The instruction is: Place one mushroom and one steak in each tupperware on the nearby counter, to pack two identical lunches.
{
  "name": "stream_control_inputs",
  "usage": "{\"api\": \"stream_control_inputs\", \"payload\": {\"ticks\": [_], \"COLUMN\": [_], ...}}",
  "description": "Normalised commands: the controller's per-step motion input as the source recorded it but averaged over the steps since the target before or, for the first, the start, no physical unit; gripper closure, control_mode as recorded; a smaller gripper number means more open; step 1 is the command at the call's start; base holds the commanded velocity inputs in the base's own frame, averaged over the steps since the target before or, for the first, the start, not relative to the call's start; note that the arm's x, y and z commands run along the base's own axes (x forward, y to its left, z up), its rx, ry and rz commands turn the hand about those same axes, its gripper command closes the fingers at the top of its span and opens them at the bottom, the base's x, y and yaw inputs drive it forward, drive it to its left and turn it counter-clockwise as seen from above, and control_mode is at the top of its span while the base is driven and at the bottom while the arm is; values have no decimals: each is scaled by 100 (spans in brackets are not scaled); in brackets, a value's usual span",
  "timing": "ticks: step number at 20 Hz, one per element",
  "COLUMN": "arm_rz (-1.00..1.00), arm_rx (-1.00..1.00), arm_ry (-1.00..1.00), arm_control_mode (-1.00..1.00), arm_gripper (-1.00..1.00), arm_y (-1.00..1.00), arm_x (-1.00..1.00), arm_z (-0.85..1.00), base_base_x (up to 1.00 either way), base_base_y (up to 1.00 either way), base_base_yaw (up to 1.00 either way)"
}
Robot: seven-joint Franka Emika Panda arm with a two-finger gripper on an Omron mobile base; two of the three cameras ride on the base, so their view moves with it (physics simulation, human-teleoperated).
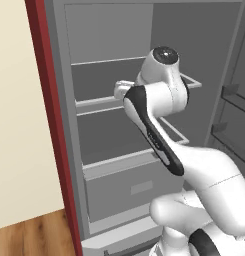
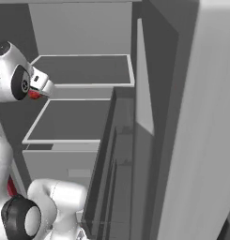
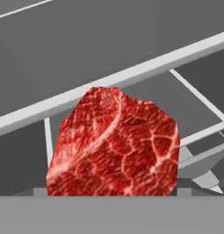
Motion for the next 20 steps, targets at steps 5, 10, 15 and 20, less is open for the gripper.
{"api": "stream_control_inputs", "payload": {"ticks": [5, 10, 15, 20], "arm_rz": [-19, -25, 0, 0], "arm_rx": [10, 7, 0, 0], "arm_ry": [1, 12, 0, 0], "arm_control_mode": [-100, -100, 100, 100], "arm_gripper": [100, 100, 100, 100], "arm_y": [20, 16, 0, 0], "arm_x": [-100, -100, 0, 0], "arm_z": [-72, -95, 0, 0], "base_base_x": [0, 0, -79, -32], "base_base_y": [0, 0, 47, 16], "base_base_yaw": [0, 0, -75, -98]}}
